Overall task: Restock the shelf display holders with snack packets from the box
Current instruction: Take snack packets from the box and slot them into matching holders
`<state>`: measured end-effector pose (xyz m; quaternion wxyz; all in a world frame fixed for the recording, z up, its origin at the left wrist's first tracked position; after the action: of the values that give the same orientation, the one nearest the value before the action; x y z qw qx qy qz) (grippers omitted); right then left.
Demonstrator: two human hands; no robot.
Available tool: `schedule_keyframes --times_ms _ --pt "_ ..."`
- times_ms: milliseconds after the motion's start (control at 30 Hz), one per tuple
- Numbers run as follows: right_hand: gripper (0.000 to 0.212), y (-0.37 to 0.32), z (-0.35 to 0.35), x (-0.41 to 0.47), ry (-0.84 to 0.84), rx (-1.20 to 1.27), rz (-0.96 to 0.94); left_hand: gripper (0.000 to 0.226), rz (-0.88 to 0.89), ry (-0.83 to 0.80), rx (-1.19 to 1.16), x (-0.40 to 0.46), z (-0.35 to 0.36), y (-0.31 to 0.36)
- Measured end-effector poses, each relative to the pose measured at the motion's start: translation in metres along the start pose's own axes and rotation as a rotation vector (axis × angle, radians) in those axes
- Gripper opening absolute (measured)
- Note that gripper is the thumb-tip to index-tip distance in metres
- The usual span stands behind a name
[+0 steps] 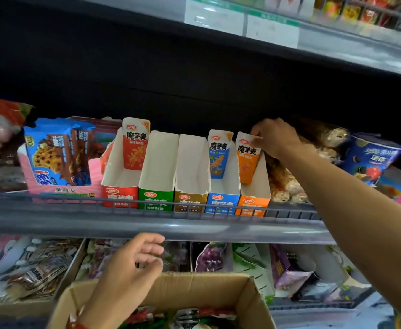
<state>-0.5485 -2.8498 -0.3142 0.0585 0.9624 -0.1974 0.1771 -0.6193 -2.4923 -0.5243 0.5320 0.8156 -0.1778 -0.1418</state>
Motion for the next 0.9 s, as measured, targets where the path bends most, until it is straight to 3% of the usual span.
schedule_keyframes --times_ms 167,467,900 --pt "0.036 -0.003 0.014 0.018 -0.112 -0.072 -0.010 0.036 0.001 -0.025 0.034 0.003 0.005 -0.001" --pt "0.025 0.007 0.021 0.030 -0.215 0.071 -0.024 0.036 -0.021 -0.037 0.061 0.003 0.007 -0.003" --pt "0.024 0.010 0.028 0.025 -0.061 0.022 0.058 0.039 -0.051 -0.046 0.051 0.002 0.008 -0.005"
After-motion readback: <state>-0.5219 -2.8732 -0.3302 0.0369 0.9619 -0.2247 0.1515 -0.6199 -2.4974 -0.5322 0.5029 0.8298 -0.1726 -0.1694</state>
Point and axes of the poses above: each hand's wrist, its own x-axis towards the middle knuckle, its own z-axis out of the palm, y = z × x, the point moved 10 cm from there along x, towards the middle knuckle, and after that the axes turned 4 degrees about -y, right-handed, at the moved point
